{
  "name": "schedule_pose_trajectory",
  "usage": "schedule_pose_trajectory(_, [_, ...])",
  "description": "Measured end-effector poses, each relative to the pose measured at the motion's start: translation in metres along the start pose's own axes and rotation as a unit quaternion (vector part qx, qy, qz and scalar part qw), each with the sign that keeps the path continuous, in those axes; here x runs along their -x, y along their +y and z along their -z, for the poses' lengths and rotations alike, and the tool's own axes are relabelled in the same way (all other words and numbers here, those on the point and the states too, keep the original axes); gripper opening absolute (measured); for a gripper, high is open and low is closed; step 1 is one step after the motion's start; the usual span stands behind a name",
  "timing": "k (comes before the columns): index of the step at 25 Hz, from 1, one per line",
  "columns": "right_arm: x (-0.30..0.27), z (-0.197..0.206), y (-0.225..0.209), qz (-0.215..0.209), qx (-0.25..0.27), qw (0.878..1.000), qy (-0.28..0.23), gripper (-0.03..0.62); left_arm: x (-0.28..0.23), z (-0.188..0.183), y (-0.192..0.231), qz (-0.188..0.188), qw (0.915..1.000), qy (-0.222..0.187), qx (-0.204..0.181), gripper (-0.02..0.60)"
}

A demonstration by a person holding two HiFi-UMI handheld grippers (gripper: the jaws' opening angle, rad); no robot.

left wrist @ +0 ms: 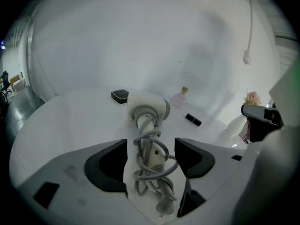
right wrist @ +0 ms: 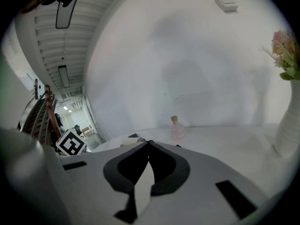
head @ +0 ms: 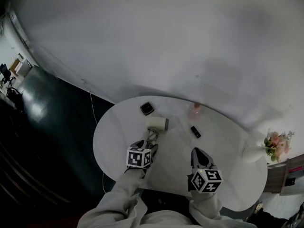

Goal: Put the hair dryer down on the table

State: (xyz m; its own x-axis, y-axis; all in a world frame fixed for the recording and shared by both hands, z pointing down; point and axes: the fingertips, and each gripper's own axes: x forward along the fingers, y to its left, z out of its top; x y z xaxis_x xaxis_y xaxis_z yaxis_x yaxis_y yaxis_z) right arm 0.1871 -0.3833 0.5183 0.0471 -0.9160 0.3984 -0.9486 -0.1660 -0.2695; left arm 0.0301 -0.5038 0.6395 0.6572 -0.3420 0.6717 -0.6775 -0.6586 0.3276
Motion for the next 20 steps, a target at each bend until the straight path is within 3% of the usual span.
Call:
schedule_pose_trajectory(13, [0.006, -0.005, 0.002, -0.006, 0.002, 1.0, -0.001, 0.049, 0.053, -0.015, -0.011, 0.045, 0.9956, -0.079, 0.024, 0.293])
schedule_pose_trajectory(20, [0.014, -0.025, 0.006, -0.015, 0.002, 1.0, -0.01, 0.049, 0.099, -0.05, -0.025, 0.068, 0.9816, -0.175, 0.032, 0.291])
